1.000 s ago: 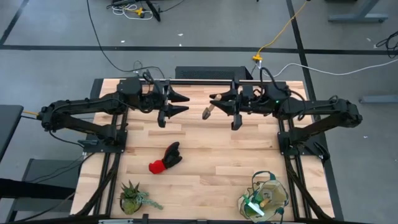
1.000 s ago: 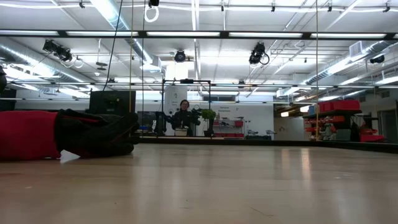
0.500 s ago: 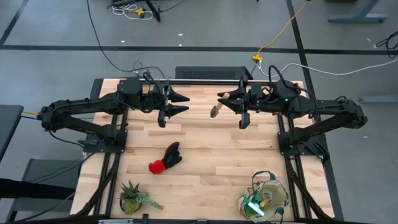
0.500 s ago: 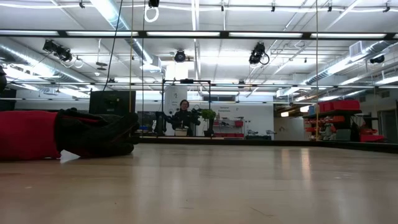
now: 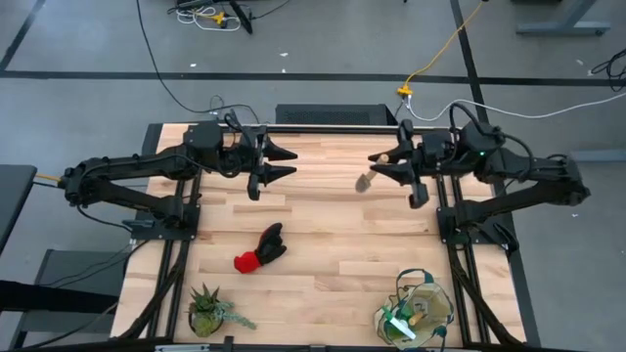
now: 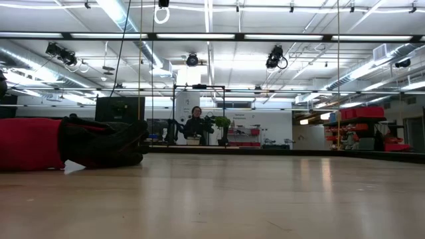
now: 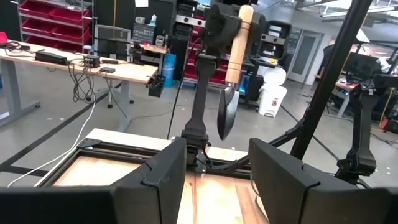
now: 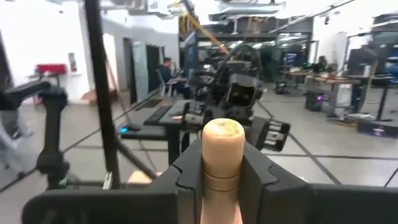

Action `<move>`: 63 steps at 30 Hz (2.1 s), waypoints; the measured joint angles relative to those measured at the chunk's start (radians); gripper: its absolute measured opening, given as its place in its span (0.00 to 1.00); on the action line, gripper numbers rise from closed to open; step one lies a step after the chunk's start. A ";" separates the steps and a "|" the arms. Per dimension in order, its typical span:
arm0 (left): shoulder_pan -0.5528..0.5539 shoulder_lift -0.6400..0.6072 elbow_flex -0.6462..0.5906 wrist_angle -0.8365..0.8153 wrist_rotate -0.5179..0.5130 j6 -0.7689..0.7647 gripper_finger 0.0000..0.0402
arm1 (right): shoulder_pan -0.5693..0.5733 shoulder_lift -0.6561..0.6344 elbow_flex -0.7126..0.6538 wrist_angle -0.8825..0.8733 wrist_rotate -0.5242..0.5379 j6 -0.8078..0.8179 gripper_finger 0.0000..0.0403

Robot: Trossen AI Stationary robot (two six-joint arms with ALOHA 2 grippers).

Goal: Pick & Place Garden tools in Gardening bag
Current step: Put the brown hand trowel into the gardening bag

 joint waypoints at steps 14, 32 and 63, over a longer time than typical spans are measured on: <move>0.000 0.000 0.000 0.001 -0.025 -0.007 0.45 | 0.000 -0.114 0.000 -0.147 -0.010 -0.056 0.15; 0.000 0.000 0.000 0.001 -0.046 -0.008 0.45 | 0.082 -0.120 0.000 -0.213 -0.077 0.032 0.15; 0.000 0.000 0.000 0.002 -0.097 -0.008 0.45 | 0.523 -0.164 -0.046 -0.148 -0.106 0.248 0.14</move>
